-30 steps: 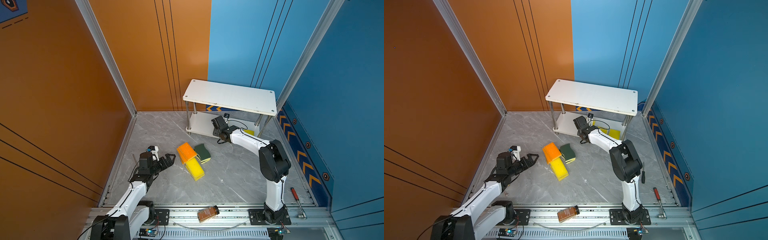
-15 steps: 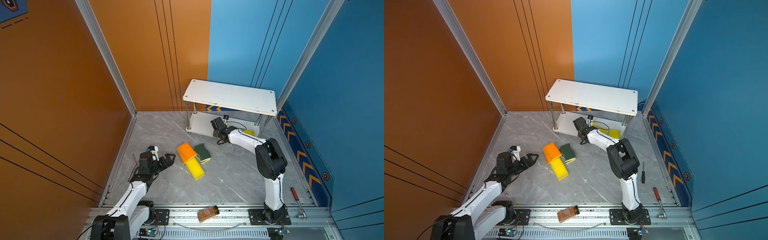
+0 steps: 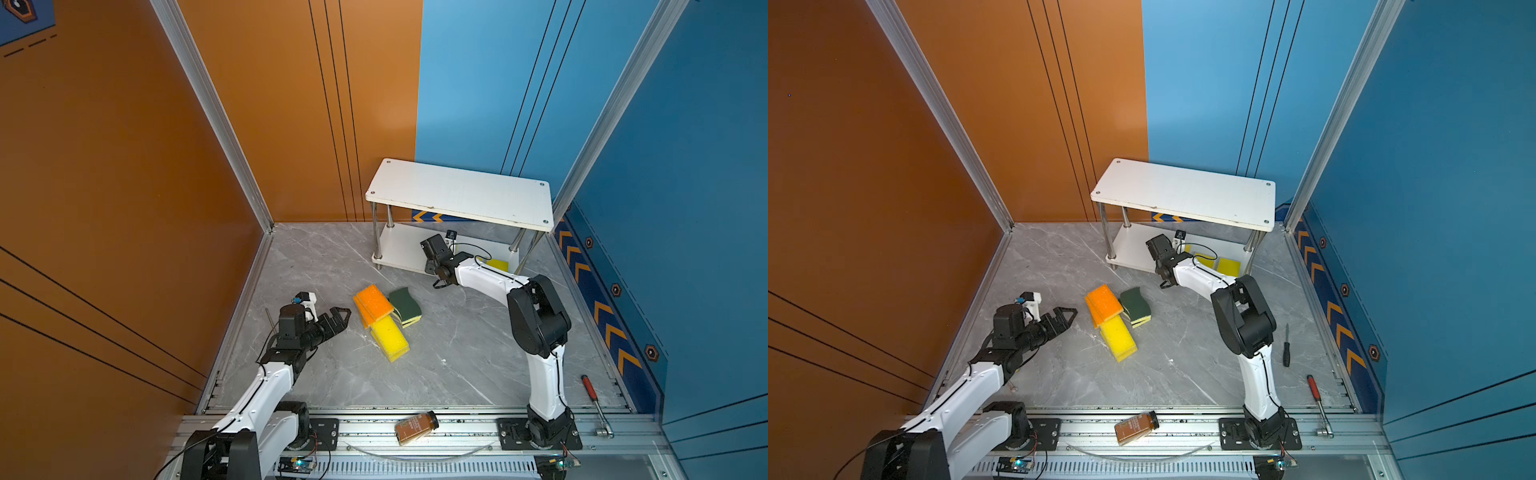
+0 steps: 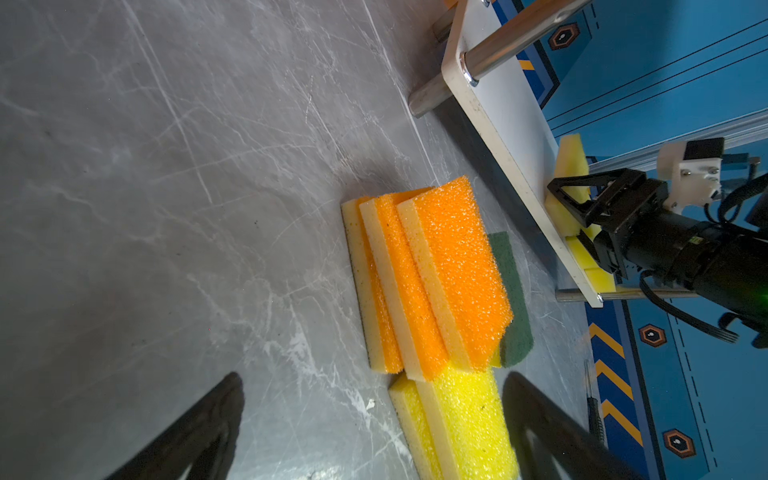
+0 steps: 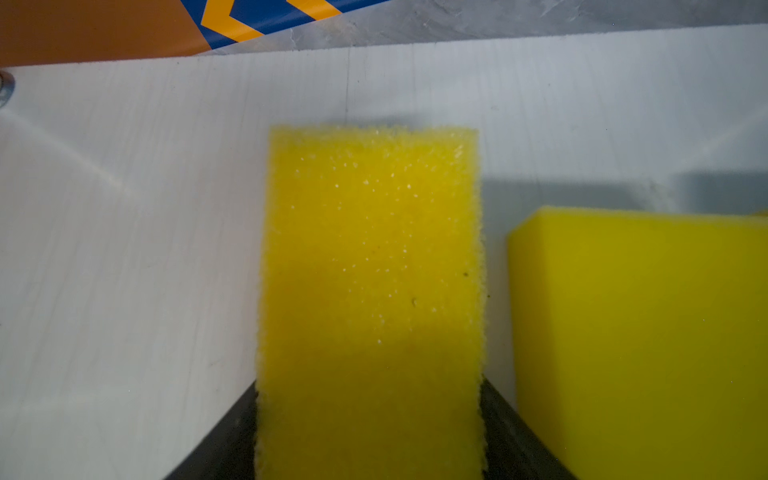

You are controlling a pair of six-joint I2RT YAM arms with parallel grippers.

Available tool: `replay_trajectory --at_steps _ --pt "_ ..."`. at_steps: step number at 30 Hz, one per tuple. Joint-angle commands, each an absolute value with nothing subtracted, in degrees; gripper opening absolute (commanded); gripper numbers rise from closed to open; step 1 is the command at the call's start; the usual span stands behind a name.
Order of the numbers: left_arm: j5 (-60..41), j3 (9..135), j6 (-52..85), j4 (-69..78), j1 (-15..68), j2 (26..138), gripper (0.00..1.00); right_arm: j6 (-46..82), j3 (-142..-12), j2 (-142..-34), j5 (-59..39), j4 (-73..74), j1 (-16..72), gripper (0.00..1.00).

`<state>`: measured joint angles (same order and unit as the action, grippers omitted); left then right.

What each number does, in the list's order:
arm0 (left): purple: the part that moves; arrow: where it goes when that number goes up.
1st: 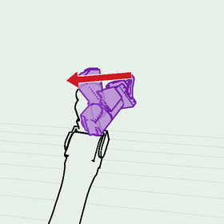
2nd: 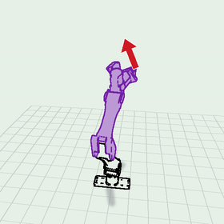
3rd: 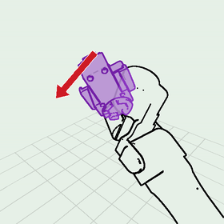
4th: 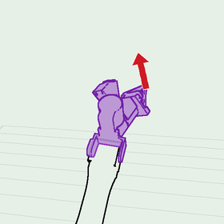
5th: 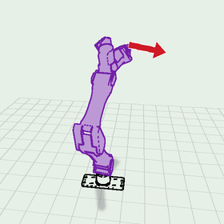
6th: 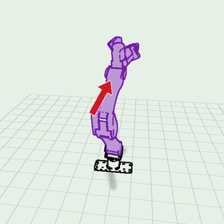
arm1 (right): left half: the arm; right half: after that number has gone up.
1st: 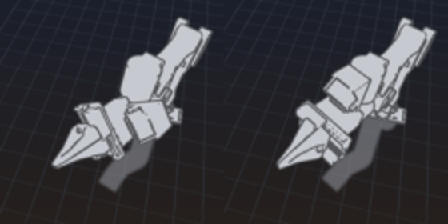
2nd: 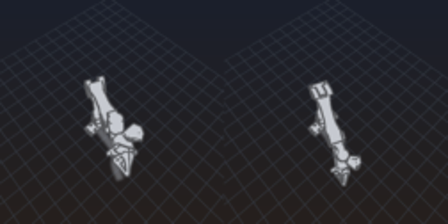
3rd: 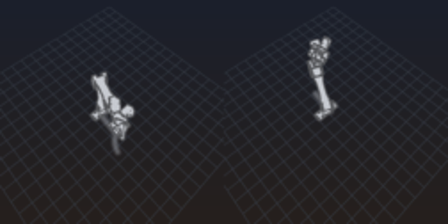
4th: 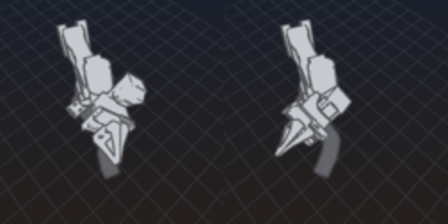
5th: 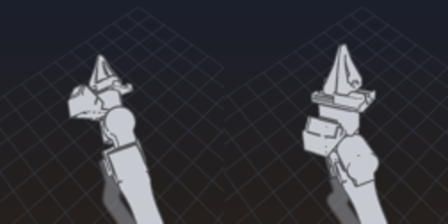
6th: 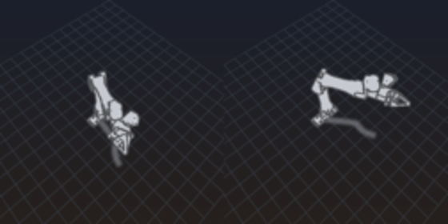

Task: Place and organize the cleaning sponges onto the shelf
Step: 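Lower the sponge beside the other yellow sponges and open the right gripper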

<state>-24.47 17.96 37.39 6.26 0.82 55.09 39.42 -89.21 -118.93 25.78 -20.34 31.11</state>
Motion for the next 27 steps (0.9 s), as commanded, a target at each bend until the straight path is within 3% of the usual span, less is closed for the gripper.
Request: replay_trajectory --at_steps 1,27 --pt "-23.6 17.5 37.5 6.9 1.3 55.2 0.98 39.5 -89.9 -120.4 25.8 -22.3 30.8 0.70" --pt "-23.5 17.2 37.5 7.1 1.4 55.3 0.98 39.1 -89.7 -119.2 26.7 -22.3 31.5 0.76"
